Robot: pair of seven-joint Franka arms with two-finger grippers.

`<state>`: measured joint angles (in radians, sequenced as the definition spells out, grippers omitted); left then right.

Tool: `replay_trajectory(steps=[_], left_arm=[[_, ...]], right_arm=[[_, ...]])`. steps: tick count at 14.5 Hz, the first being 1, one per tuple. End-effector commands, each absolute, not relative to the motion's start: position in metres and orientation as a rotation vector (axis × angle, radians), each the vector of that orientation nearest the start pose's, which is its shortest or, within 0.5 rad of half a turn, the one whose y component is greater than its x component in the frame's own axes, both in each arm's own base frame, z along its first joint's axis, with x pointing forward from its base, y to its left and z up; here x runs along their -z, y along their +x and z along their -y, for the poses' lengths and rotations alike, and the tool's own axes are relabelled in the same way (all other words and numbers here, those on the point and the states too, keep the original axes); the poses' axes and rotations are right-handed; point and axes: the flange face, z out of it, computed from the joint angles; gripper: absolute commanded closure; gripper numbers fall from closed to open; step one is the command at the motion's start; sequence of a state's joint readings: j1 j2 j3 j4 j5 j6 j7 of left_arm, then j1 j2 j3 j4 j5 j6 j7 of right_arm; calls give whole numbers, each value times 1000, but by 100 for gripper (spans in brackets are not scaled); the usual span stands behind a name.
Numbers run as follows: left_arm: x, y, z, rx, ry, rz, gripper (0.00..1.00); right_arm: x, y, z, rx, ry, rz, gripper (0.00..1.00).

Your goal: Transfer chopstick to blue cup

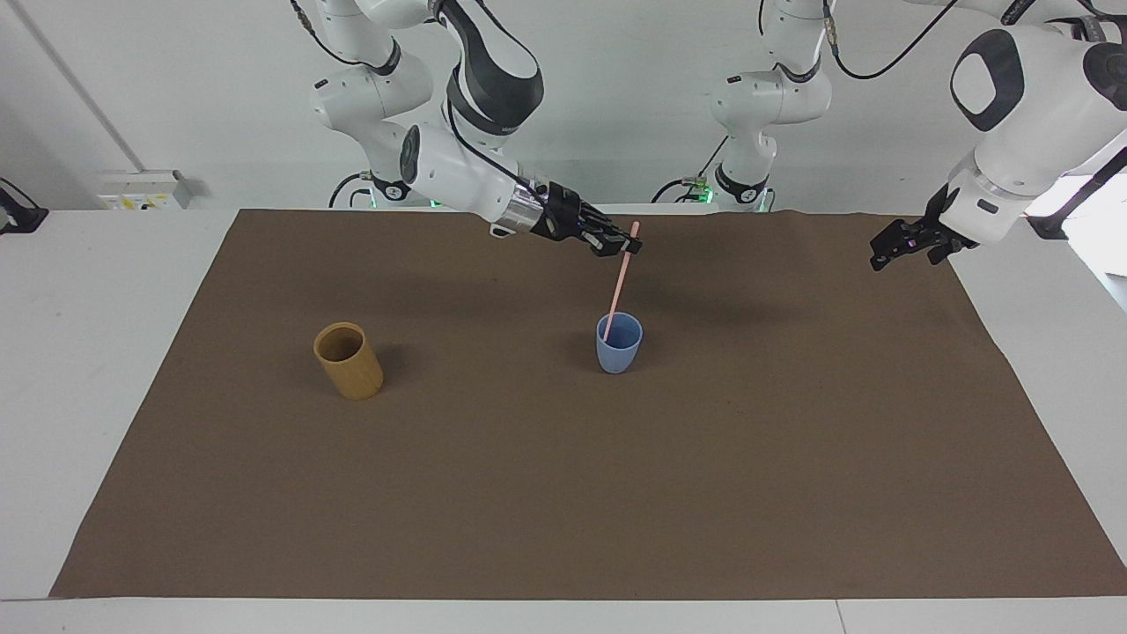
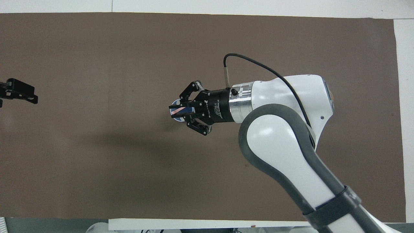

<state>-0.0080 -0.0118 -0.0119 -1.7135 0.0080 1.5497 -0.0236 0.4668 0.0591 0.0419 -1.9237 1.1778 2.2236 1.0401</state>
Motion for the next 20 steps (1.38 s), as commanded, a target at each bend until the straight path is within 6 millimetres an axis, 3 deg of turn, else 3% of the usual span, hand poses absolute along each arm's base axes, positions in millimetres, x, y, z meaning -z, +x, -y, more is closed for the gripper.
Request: replay_trajectory(steps=[1, 5, 7, 9, 12, 13, 15, 17, 20], left_arm=[[-571, 536, 15, -231, -3130, -2, 0], [-571, 534, 22, -248, -3128, -26, 0], [-572, 531, 27, -259, -3125, -38, 0], [-574, 529, 34, -262, -3124, -57, 0], [-581, 514, 34, -345, -3114, -83, 0], [-582, 510, 34, -376, -3109, -83, 0], [-583, 509, 33, -379, -3109, -83, 0], [-587, 510, 37, -355, -3110, -88, 0], [-590, 519, 40, -250, -3122, -88, 0]], right_arm=[[-533, 530, -298, -555, -1839, -1185, 0], [-557, 524, -289, -488, -1881, -1147, 0], [-573, 535, -252, -299, -2104, -1079, 0], [-597, 537, -229, -127, -2430, -865, 0], [-618, 539, -162, -32, -2828, -577, 0], [-626, 539, -132, -41, -2918, -487, 0], [-648, 535, -68, -81, -2987, -384, 0], [-664, 530, -19, -76, -3090, -270, 0], [-687, 524, 5, -86, -3241, -109, 0]])
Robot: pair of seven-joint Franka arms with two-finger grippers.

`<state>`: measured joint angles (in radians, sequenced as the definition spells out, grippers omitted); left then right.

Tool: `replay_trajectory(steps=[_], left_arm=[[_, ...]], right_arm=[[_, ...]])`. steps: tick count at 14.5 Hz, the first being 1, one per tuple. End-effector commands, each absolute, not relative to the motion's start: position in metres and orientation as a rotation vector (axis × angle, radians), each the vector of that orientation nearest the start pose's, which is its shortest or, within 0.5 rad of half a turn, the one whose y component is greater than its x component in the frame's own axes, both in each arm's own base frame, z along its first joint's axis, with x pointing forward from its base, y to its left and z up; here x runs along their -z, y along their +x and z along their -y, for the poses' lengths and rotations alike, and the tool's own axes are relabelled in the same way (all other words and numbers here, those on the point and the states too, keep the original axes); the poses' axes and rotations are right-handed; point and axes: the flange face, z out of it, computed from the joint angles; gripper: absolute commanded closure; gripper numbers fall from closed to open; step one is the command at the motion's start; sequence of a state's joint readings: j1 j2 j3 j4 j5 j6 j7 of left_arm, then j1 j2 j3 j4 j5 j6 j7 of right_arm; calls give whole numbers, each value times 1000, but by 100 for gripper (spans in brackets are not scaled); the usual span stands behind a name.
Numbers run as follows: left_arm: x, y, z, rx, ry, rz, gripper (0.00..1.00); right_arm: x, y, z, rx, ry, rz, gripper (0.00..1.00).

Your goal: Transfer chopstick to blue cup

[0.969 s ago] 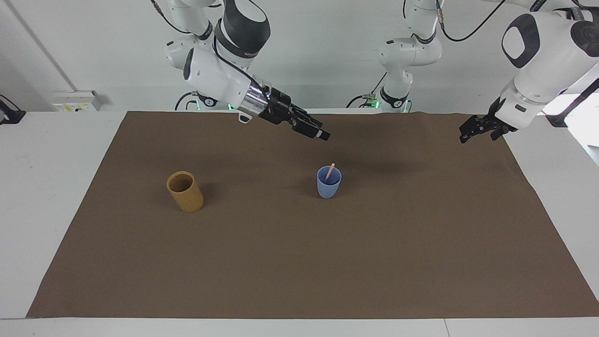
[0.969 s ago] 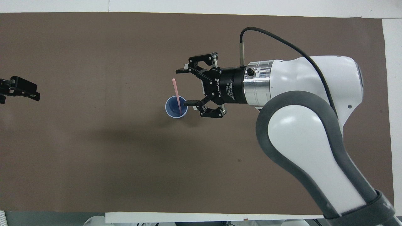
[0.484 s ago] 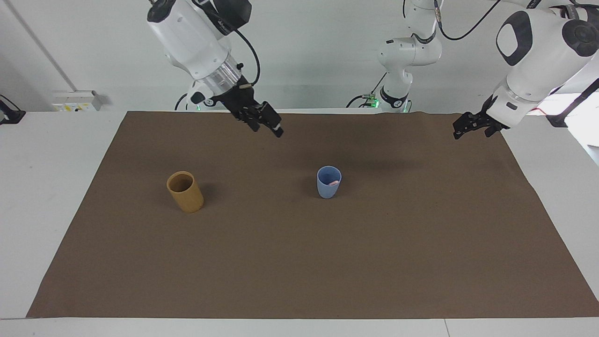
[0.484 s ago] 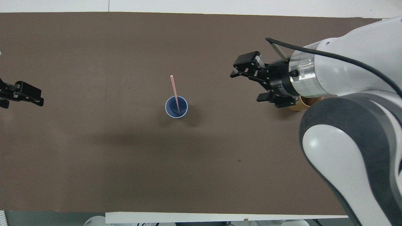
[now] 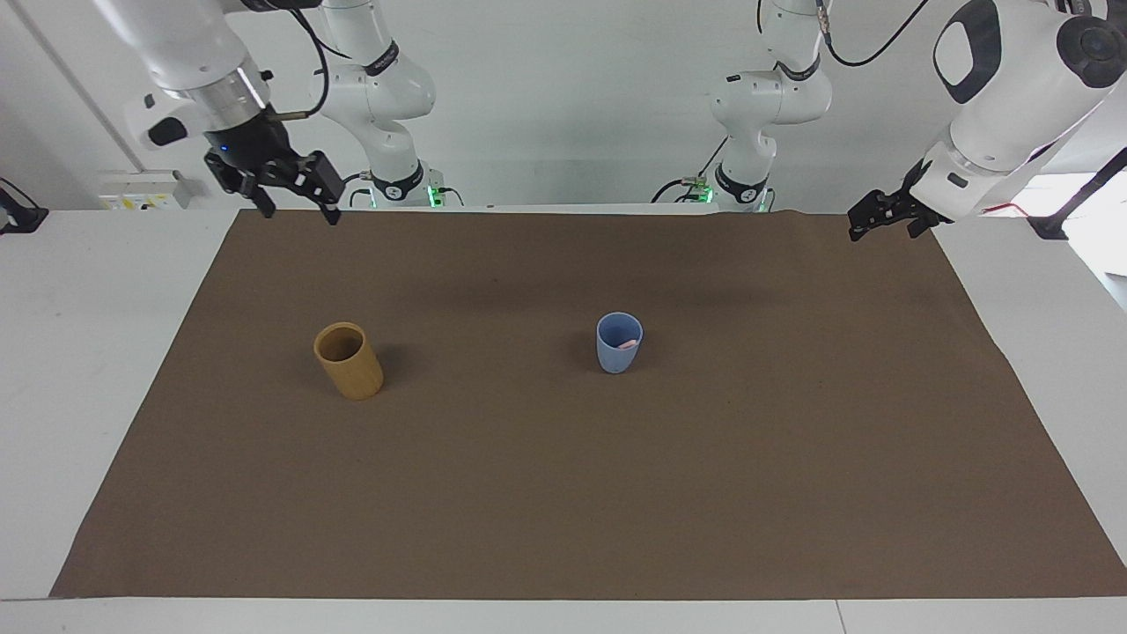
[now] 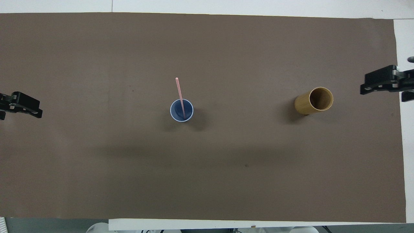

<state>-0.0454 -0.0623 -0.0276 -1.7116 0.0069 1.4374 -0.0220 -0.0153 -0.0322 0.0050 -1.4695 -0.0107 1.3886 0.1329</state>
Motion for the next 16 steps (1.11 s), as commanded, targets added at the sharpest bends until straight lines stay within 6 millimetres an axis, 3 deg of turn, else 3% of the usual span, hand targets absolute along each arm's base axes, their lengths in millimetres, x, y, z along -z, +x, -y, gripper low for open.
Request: replay_trajectory(steps=[1, 4, 7, 16], left_arm=[[-592, 524, 43, -187, -3136, -89, 0], [-595, 532, 43, -109, -3160, -78, 0], [-595, 531, 41, -113, -3160, -71, 0], [-597, 530, 42, -109, -3161, -78, 0]], right_arm=[[-689, 524, 8, -105, -3284, -60, 0], [-678, 521, 20, -192, -3256, 0, 0], [-681, 510, 12, -190, -3255, 28, 0], [-668, 514, 4, -214, -3157, 28, 0]])
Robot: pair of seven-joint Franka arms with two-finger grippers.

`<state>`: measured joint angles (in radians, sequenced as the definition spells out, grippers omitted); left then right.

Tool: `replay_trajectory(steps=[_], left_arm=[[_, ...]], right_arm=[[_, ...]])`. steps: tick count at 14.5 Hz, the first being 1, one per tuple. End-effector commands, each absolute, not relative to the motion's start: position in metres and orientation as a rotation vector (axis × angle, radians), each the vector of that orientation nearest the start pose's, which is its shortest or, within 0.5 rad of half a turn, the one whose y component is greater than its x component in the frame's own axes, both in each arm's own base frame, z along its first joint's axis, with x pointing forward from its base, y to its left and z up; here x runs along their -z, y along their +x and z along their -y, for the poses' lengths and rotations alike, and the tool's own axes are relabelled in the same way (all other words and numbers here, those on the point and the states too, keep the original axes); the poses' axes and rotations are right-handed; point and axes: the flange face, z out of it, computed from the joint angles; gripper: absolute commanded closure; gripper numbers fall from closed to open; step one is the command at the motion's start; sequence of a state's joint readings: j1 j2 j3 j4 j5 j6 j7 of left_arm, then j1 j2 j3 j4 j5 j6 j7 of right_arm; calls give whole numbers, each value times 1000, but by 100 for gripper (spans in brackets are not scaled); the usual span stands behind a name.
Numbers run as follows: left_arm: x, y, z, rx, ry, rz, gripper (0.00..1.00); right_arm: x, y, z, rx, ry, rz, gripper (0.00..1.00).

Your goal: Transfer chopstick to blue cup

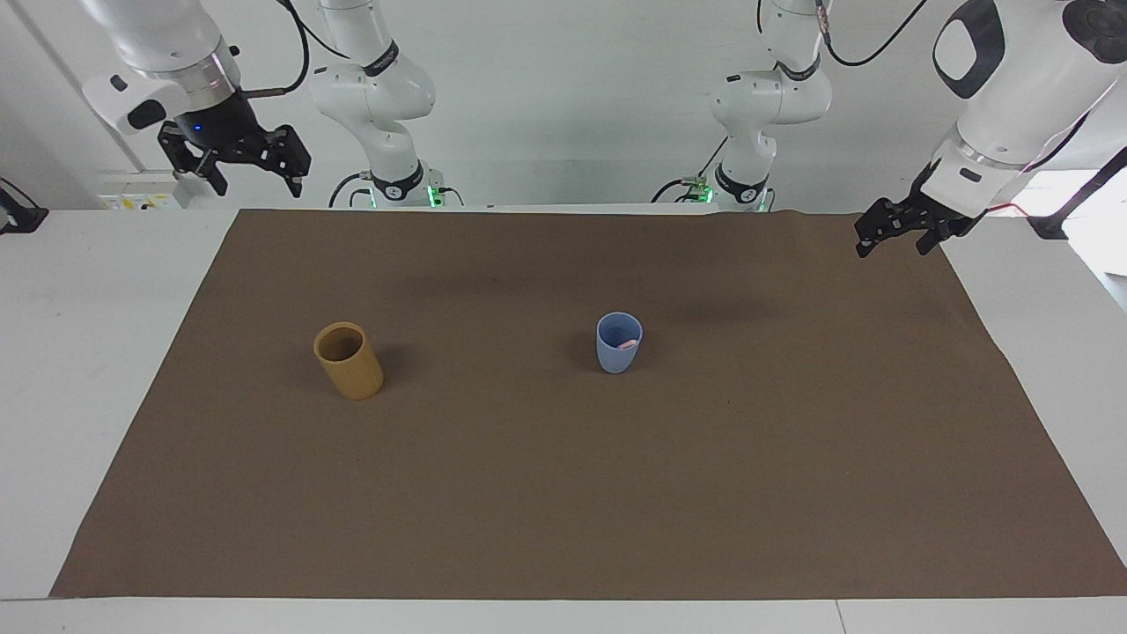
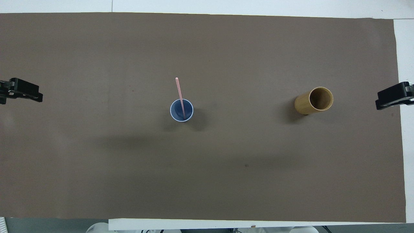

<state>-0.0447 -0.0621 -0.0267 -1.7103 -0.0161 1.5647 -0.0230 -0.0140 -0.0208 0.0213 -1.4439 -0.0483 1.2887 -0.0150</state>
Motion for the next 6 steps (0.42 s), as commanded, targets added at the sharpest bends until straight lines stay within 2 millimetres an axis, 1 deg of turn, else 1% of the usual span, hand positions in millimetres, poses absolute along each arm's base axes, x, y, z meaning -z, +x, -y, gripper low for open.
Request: replay_trajectory(steps=[1, 3, 6], left_arm=[[-598, 529, 42, -111, -3161, -88, 0], [-597, 529, 41, -118, -3161, -86, 0], [-598, 530, 38, -104, -3162, -76, 0]], right_arm=[[-665, 514, 3, -214, -3157, 5, 0], [-665, 514, 3, -211, -3158, -2, 0], [-661, 514, -2, -206, -3159, 13, 0]])
